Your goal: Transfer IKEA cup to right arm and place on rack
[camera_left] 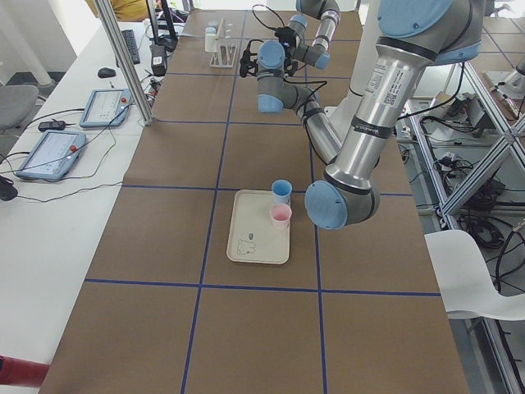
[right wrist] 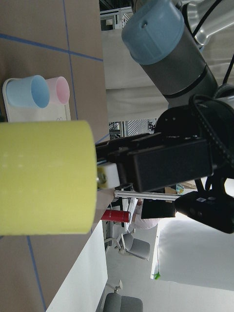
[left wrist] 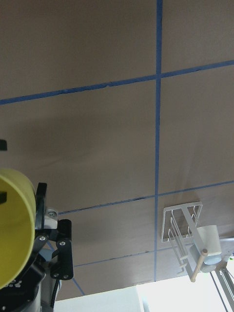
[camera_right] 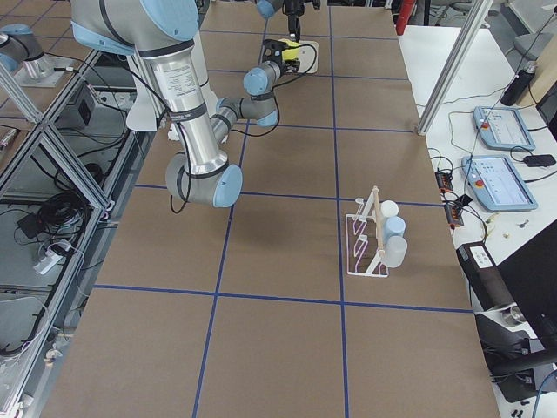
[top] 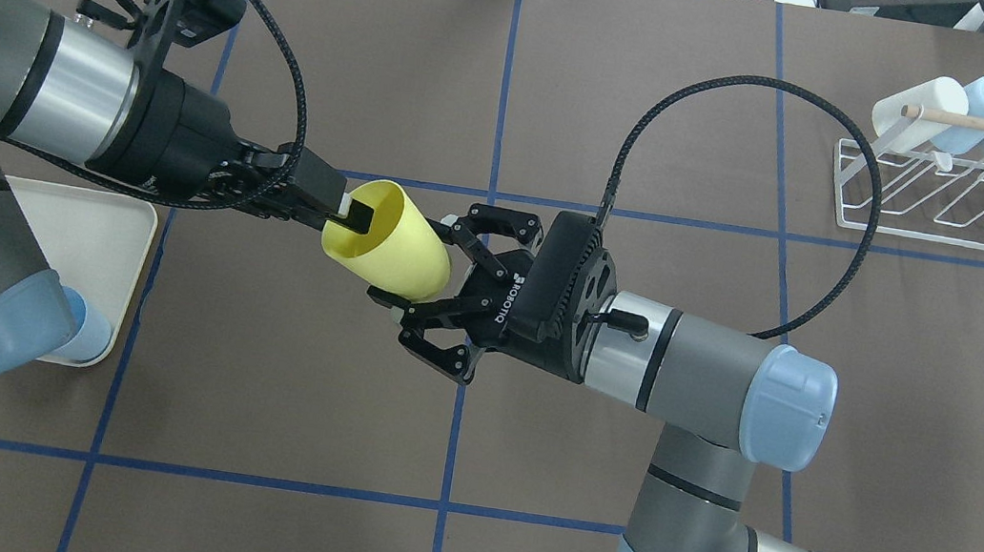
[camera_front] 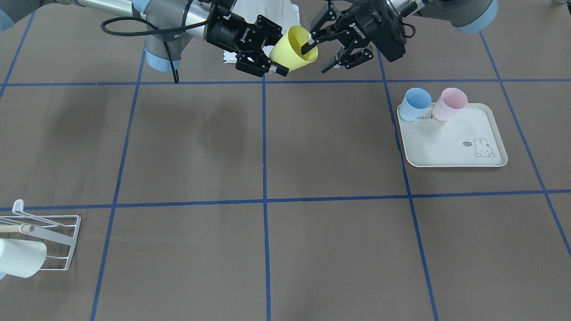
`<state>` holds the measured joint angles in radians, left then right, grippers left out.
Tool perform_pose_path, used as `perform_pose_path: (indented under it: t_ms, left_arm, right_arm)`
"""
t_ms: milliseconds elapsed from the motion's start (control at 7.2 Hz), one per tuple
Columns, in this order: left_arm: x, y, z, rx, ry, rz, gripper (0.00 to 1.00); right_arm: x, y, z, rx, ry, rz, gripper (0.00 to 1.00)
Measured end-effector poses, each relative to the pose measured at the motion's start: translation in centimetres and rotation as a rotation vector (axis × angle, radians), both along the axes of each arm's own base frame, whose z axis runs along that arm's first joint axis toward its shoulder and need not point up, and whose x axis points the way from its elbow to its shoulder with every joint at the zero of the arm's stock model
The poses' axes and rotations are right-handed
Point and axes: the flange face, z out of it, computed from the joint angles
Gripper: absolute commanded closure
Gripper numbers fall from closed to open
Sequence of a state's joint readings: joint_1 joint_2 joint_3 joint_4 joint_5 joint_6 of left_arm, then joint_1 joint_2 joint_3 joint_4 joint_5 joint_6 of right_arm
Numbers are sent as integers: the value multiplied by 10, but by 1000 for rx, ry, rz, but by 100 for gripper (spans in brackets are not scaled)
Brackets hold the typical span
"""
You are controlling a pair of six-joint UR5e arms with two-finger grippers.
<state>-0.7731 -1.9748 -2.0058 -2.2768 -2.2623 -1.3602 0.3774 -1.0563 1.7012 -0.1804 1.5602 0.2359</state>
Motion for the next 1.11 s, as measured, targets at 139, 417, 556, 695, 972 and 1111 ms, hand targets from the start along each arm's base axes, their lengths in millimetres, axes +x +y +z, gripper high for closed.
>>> perform_pose_path:
  t_ms: [139,417,556,695,972,1111]
  left_arm:
    - [-10,-8,7,-7,-13,-24,0]
    - [-43,-25,51,23,-86,-90,0]
    - [-67,-32,88,67,-150,-123,0]
    - [-102,-39,137,129,-240,-162,0]
    - [-185,-36,232,268,-434,-212,0]
    - [-223,-29,267,317,-510,-228,0]
  right_arm:
    - [2,-4,2,-3,9,8,89]
    - [9,-31,11,-34,101,51,97]
    - [13,-49,16,-54,186,84,100]
    - [19,-69,20,-63,294,128,100]
    - [54,-111,39,-55,551,238,100]
    - [82,-129,55,-31,694,293,100]
